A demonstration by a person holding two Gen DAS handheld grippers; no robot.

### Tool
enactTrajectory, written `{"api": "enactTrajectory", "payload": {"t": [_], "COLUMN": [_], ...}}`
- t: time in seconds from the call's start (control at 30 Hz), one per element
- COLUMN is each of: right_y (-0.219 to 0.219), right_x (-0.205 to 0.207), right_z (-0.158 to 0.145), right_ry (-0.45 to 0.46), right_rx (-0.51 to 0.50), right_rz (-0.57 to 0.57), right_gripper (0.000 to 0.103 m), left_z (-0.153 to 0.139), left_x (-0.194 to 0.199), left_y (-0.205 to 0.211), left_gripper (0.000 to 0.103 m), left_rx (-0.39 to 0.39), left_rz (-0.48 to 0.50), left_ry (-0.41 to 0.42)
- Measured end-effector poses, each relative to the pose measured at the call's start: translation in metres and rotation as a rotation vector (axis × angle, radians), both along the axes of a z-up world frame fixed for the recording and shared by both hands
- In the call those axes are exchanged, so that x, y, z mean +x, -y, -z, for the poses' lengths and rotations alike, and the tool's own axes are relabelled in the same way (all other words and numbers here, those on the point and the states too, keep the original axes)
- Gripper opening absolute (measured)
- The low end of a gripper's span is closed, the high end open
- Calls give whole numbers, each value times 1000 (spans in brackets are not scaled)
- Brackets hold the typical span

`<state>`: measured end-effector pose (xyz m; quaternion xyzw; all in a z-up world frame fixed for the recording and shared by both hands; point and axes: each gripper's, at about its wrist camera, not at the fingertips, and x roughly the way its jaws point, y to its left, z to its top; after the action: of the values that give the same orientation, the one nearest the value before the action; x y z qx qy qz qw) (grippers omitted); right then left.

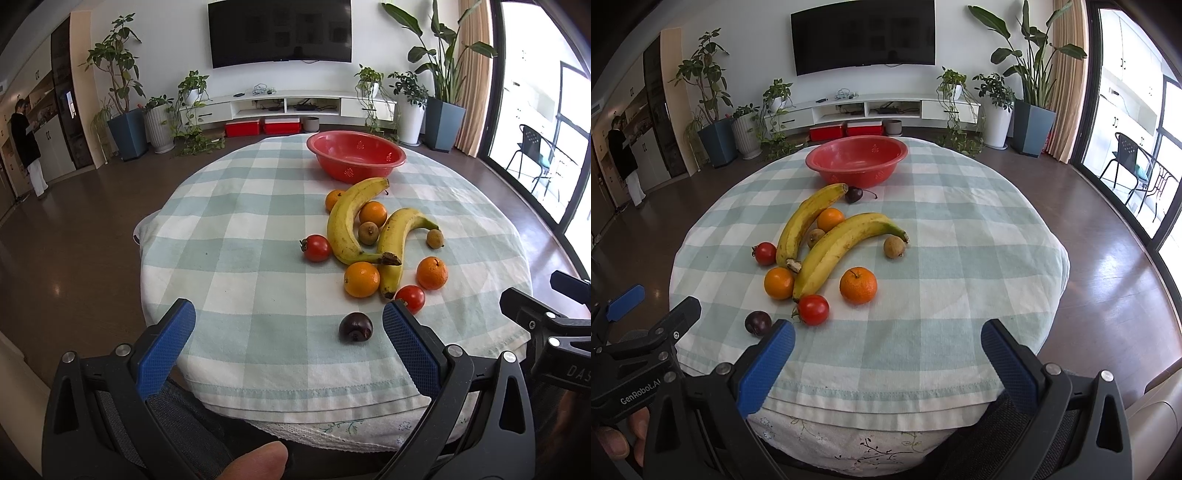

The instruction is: Organize fruits

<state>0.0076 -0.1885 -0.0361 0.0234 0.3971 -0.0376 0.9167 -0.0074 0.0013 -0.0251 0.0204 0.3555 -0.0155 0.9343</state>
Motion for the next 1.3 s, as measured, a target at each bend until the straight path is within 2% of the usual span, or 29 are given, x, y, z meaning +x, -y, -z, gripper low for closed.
{"api": "enactTrajectory", "payload": {"t": [0.1, 0.2, 0.3, 0.4, 0.47, 0.53, 0.63, 0.77, 0.87, 0.93, 1.0, 1.13, 1.3], "right_y": [-5, -7, -10, -11, -10, -12, 4, 12, 13, 13, 12, 11, 8], "right_x": [-1, -2, -3, -3, -4, -1, 4, 6, 8, 11, 14, 19, 24], "right_z": [3, 8, 10, 12, 14, 19, 24, 27, 29, 32, 36, 41, 46], "right_ry": [4, 20, 45, 64, 78, 73, 59, 45, 36, 23, 5, -13, -35], "right_rx": [4, 20, 33, 49, 84, 109, 134, 154, 144, 141, 141, 155, 149], "right_rz": [1, 1, 0, -4, -10, -15, -15, -12, -22, -38, -57, -72, -86], "right_gripper": [103, 103, 103, 103, 103, 103, 103, 103, 101, 99, 93, 91, 85], "left_z": [-1, 1, 6, 20, 28, 30, 27, 31, 39, 44, 50, 58, 63], "left_x": [0, 7, 13, 15, 17, 20, 24, 33, 40, 46, 54, 68, 75], "left_y": [-8, -13, -14, -11, -17, -21, -16, 7, 21, 27, 28, 27, 31], "left_gripper": [103, 103, 103, 103, 103, 103, 103, 103, 87, 68, 60, 48, 47], "left_rx": [-45, -92, -145, -105, -119, -141, -125, -55, -25, -8, -13, -11, -5], "left_rz": [26, 78, 191, 202, 166, 164, 208, 332, 423, 457, 476, 503, 533], "left_ry": [23, -23, -48, -140, -185, -195, -183, -207, -242, -264, -294, -331, -354]}}
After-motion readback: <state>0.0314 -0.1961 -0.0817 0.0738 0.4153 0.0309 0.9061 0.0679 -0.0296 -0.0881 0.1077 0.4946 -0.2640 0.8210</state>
